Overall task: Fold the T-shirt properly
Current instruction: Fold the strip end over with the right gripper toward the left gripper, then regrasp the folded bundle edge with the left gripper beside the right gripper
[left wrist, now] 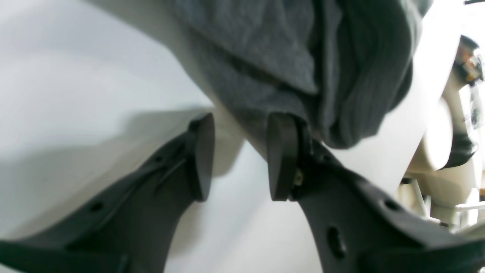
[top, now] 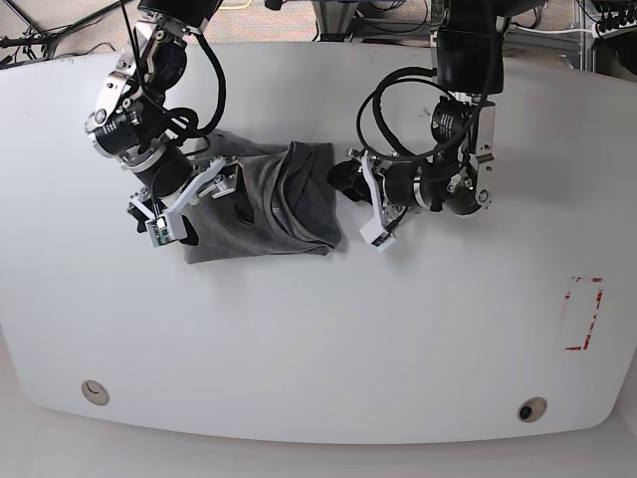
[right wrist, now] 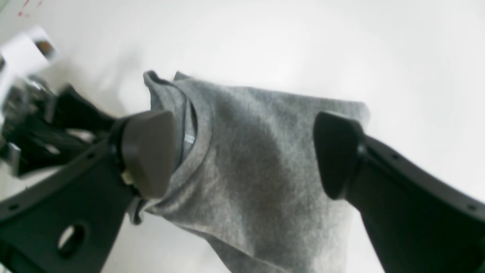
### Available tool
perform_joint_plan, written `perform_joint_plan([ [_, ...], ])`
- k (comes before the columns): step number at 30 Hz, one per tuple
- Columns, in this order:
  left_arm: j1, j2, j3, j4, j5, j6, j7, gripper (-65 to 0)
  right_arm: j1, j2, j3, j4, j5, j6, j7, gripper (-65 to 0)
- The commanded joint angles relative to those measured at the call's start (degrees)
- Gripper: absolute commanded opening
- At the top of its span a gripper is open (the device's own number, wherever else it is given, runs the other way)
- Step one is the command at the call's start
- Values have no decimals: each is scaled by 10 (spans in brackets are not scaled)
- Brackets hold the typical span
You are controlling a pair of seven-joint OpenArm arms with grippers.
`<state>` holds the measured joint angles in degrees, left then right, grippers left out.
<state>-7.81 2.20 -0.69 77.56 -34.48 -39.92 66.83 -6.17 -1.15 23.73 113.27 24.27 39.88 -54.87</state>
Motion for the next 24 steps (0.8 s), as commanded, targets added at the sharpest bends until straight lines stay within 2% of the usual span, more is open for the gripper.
perform_joint_plan([
  [1,-18,-32,-33,66,-47,-1,-14,-429,1,10,1,10,12,1,14,-105],
  [4,-19,-61,-70,106,-84,-1,-14,-429,1,12,1,0,11,1,15,-106],
  [7,-19,-87,-74,140,-114,-1,-14,-431,7,23,1,-19,-3,1,18,-130],
  [10,-19,-102,-44,179,-118,-1,-14,-432,33,35,-1,-49,-38,1,26,-203],
  [12,-19,-103,-13,209,-108,-1,-15,-433,53,37,0,-76,-66,1,32,-284],
  [16,-15,-100,56,257,-57,-1,-19,-433,96,48,0,-130,-112,1,43,-465],
  [19,-14,-85,113,267,0,-1,-33,-438,126,63,-3,-170,-130,1,51,-569],
  [21,-6,-73,147,268,39,-1,-51,-465,143,73,-4,-193,-132,1,55,-598],
  [24,17,-57,181,269,97,-1,-80,-532,156,80,-4,-208,-132,1,55,-579],
])
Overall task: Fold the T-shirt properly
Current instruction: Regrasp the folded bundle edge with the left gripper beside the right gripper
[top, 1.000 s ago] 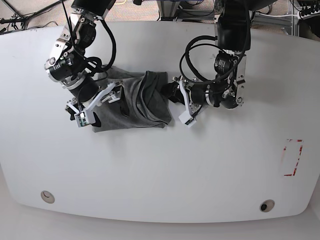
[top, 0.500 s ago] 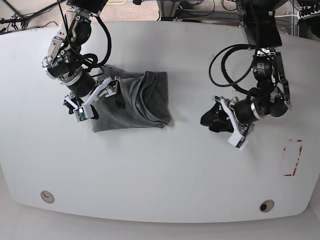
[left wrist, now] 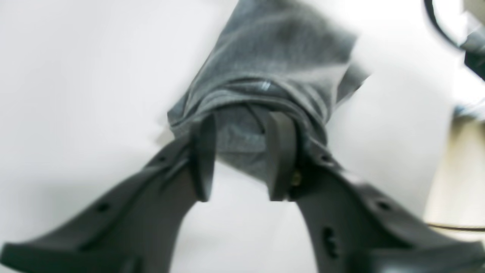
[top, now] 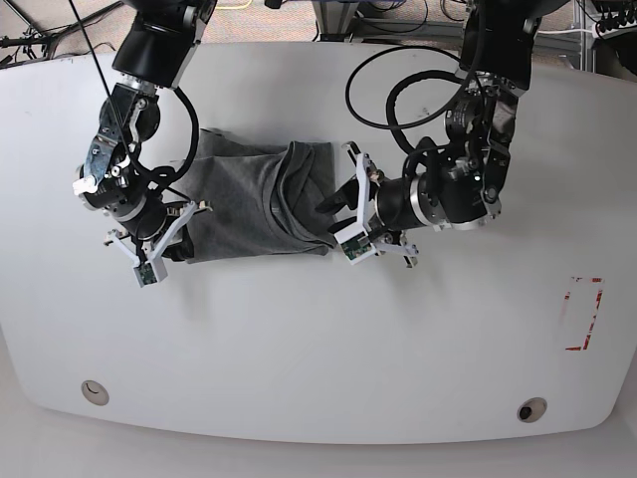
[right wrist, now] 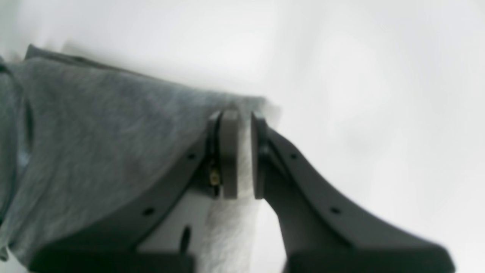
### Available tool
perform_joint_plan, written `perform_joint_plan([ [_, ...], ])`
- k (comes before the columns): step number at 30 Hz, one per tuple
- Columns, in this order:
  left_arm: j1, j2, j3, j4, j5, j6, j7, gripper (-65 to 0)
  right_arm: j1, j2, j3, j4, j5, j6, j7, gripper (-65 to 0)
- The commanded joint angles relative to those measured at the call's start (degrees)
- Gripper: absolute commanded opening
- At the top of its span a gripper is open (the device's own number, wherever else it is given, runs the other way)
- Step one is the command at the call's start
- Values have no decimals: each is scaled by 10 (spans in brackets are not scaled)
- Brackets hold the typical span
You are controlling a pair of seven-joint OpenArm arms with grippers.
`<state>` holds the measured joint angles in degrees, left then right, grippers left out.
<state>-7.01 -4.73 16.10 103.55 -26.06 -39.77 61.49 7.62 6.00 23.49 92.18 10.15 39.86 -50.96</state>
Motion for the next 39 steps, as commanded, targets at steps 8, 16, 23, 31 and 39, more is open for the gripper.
perform_joint_plan([
  [8,58,38,79,5,128,-2,-91,-565,31,7,-2,-32,8,1,19,-563],
  [16,74,57,80,-51,156,-2,-91,-565,17,5,-2,-67,6,1,56,-563],
  [23,49,54,46,-159,155,-2,-127,-565,5,5,-3,-121,4,1,101,-563],
  [31,2,34,21,-239,154,-2,-148,-564,-22,8,-3,-154,4,1,139,-566],
  [39,-47,33,21,-313,155,-2,-156,-564,-72,1,-1,-128,9,1,139,-568],
])
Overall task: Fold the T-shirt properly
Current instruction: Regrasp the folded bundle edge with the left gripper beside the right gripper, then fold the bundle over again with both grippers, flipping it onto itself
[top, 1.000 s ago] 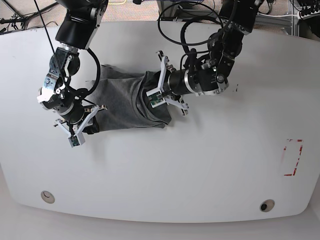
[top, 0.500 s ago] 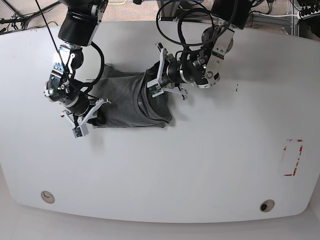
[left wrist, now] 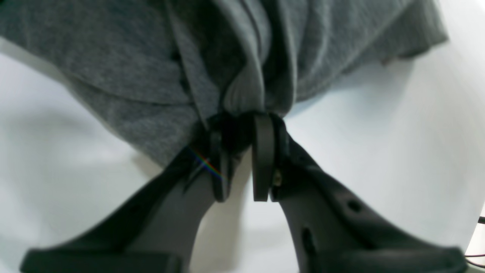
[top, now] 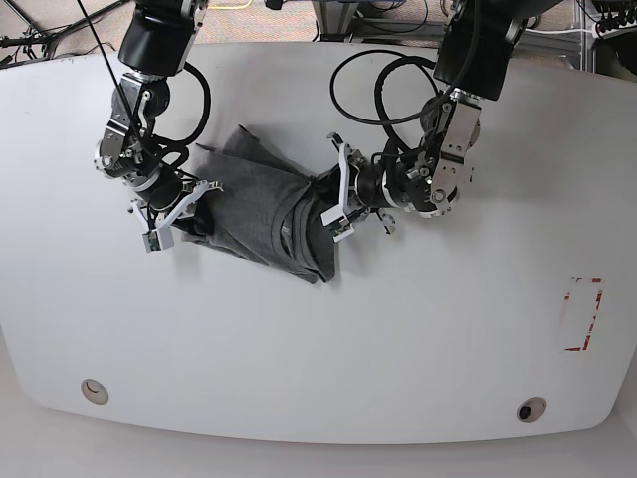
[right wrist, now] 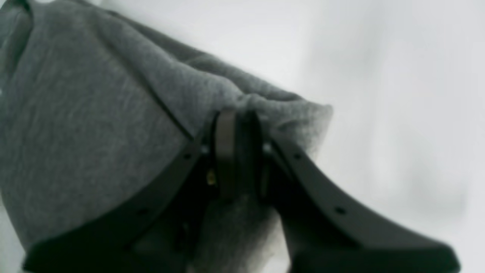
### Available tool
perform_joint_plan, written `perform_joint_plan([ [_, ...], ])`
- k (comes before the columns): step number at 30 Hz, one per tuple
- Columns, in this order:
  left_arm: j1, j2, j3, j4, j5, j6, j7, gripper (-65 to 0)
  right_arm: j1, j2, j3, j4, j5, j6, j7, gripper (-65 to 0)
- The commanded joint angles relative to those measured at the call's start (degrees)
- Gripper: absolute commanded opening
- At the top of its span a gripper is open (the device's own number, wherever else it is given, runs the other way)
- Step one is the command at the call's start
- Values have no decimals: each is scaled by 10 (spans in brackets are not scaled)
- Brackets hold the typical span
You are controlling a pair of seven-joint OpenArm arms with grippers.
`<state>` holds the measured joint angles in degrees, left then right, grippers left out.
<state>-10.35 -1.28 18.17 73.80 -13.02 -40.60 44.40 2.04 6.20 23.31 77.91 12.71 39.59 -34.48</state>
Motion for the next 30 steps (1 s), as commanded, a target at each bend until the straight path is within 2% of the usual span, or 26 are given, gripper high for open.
perform_joint_plan([
  [1,-22,-3,0,-25,24,6,10,-564,-27,-8,0,26,-17,4,-26,-568],
  [6,-54,-25,1,-52,24,6,-5,-564,-76,-40,0,82,-22,4,-27,-568],
  [16,-124,-47,2,-78,24,6,-6,-562,-145,-99,-1,180,-22,4,-29,-568],
  [22,-154,-47,0,-72,23,6,-1,-562,-156,-117,-1,235,-22,4,-57,-564],
  [25,-167,-48,-3,-45,23,6,21,-562,-156,-119,-1,271,-19,4,-85,-566],
  [30,-157,-46,-49,59,23,6,89,-562,-154,-119,-1,336,-17,4,-134,-564],
])
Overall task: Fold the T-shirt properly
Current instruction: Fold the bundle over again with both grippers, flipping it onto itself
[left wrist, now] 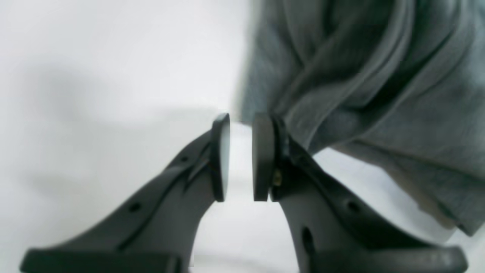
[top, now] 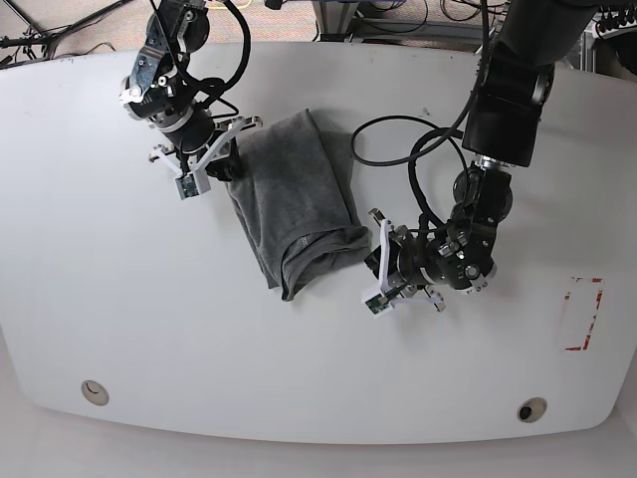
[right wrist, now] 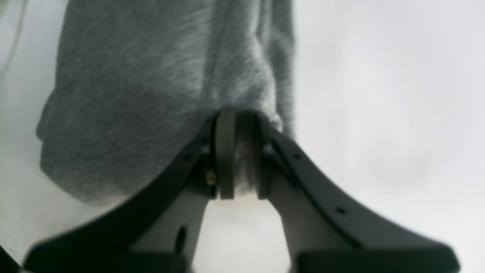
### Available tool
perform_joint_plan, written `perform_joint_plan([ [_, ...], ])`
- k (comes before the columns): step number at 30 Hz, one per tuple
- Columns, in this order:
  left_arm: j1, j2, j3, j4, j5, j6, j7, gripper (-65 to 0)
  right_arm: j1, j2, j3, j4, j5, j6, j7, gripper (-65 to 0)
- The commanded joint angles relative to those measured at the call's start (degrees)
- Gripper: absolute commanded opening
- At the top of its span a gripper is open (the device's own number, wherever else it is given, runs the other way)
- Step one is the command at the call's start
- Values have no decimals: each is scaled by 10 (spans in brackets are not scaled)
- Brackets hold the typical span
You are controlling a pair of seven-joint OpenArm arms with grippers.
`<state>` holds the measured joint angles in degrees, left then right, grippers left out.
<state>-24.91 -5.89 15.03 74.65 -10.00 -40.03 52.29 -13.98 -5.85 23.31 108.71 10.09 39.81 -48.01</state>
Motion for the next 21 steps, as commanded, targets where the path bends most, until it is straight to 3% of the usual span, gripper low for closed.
perform_joint_plan([
  [1,-3,1,-26,75,-7,0,24,-562,9,2,-1,37,9,2,-6,-564],
  [7,73,29,-36,187,-7,0,71,-562,31,6,-1,40,4,2,-21,-564],
  [18,221,79,-34,291,-5,0,72,-562,56,35,-1,-39,4,2,-17,-566],
  [21,249,91,-34,297,-5,0,72,-562,55,43,-1,-76,4,2,8,-568],
])
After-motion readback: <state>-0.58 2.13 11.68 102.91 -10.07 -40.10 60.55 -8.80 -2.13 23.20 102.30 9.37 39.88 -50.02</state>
